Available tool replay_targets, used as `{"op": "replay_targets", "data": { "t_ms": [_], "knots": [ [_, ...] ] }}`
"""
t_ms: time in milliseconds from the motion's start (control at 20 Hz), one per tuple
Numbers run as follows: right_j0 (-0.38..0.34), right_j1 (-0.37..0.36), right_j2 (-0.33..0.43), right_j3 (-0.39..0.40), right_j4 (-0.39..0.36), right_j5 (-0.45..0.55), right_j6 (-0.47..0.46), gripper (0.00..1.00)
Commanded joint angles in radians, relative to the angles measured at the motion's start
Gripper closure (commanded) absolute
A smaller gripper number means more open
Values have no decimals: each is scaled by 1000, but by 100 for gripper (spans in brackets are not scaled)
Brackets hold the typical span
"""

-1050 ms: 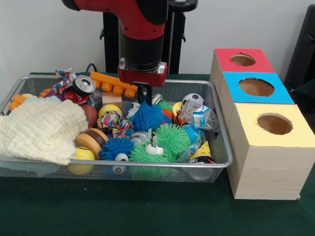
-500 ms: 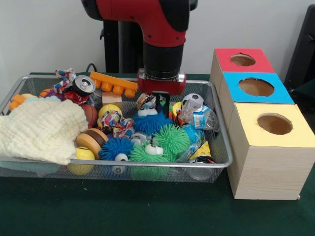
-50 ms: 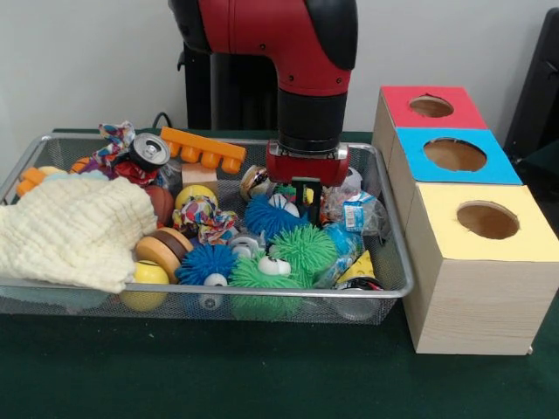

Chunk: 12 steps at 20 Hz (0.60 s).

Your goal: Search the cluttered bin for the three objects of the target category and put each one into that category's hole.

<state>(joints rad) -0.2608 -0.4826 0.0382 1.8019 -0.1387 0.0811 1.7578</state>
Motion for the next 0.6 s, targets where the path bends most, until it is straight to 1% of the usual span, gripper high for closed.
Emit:
{"op": "replay_targets", "data": {
  "t_ms": [50,250,350,550,600],
  "knots": [
    [29,60,48,42,108,-70,278,100],
    [23,48,50,49,132,-49,256,100],
    [27,30,47,54,153,-20,252,100],
    [30,23,46,50,187,29,242,100],
    [29,21,48,50,197,40,239,0]
  ]
}}
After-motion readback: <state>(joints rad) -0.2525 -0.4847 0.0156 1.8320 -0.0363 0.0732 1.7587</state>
